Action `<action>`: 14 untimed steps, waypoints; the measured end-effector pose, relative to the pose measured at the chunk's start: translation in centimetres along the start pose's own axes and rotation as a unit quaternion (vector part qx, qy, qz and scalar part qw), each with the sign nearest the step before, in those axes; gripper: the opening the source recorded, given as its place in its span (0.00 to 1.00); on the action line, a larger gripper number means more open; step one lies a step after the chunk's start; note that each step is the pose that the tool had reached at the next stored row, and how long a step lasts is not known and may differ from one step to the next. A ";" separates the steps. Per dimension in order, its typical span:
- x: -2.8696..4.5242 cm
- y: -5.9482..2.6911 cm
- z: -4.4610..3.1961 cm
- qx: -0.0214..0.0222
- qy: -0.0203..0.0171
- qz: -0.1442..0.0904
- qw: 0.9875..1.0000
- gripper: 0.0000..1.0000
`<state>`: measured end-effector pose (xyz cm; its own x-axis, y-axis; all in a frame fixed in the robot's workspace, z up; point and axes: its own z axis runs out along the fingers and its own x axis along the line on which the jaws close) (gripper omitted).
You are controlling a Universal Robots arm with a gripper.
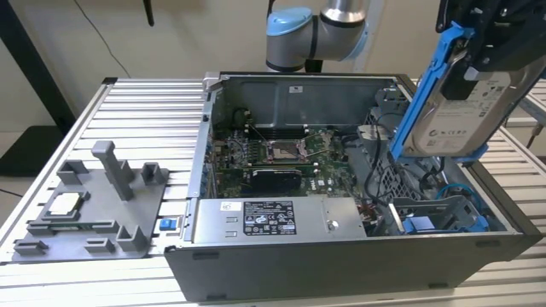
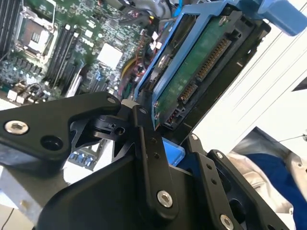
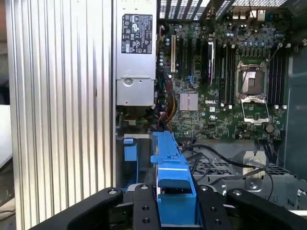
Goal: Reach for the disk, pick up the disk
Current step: 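Pick up the disk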
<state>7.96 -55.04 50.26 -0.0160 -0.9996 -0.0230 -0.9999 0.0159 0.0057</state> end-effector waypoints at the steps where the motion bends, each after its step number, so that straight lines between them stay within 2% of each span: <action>1: 0.20 -0.01 0.14 0.000 0.000 0.000 1.000 0.00; 10: 1.42 -0.42 1.72 0.000 0.000 0.000 1.000 0.00; 14: 2.20 -0.75 2.45 0.000 0.000 0.000 1.000 0.00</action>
<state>8.67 -57.20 47.76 -0.0160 -0.9996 -0.0230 -0.9999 0.0158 0.0057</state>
